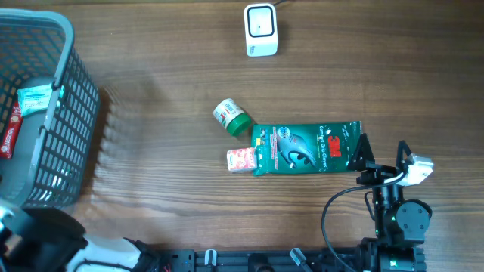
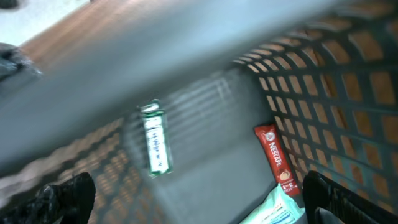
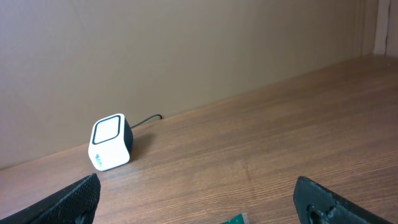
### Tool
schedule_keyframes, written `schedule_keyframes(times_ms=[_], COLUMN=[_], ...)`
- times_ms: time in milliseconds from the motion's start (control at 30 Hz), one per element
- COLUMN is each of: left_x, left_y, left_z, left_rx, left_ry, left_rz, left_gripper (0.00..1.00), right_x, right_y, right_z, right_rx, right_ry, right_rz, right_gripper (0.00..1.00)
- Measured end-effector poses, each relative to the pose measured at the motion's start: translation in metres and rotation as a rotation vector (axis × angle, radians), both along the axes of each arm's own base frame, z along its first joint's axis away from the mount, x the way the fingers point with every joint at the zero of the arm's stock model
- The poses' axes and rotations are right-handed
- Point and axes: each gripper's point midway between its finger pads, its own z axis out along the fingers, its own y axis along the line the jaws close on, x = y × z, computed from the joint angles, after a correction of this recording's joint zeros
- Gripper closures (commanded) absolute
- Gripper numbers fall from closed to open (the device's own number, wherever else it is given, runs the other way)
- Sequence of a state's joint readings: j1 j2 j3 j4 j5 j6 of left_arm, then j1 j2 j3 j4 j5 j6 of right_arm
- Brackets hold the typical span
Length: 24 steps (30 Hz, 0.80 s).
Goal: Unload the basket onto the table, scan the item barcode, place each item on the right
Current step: 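Reach into the basket and grasp the green gum pack with left gripper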
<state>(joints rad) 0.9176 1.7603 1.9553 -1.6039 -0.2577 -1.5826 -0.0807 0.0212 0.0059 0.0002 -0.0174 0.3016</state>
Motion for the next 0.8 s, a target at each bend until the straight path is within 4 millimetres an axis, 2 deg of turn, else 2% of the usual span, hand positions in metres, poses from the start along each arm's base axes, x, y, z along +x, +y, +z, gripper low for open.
schedule_keyframes(times_ms=[67, 167, 333, 467, 600, 700, 800], left_x=[0.012, 0.016, 0.015, 0.027, 0.037, 0.033, 0.028], left_y=[0.011, 0.014, -0.003, -0.008, -0.01, -0.016, -0.025], left_z=[-0.018, -0.035, -0.041, -0.056, -0.1, -0.134, -0.156], left_rx=[-0.029, -0.078, -0.151, -0.157, -0.171, -0.203, -0.233], left_ry=[0.012, 0.043, 0.098, 0.102, 0.107, 0.121, 0.134], left_rz=[-0.041, -0.082, -0.131, -0.165, -0.188, -0.189, -0.19], left_gripper=[0.0, 0.0, 0.0, 0.0, 0.0, 0.0, 0.0], right_x=[0.0, 0.0, 0.0, 0.0, 0.0, 0.0, 0.0], right_y=[0.0, 0.0, 0.0, 0.0, 0.0, 0.0, 0.0], right_z=[0.0, 0.0, 0.0, 0.0, 0.0, 0.0, 0.0], right_rx=[0.0, 0.0, 0.0, 0.0, 0.0, 0.0, 0.0], right_ry=[0.0, 0.0, 0.0, 0.0, 0.0, 0.0, 0.0], right_rz=[0.0, 0.0, 0.0, 0.0, 0.0, 0.0, 0.0], right_gripper=[0.0, 0.0, 0.0, 0.0, 0.0, 0.0, 0.0])
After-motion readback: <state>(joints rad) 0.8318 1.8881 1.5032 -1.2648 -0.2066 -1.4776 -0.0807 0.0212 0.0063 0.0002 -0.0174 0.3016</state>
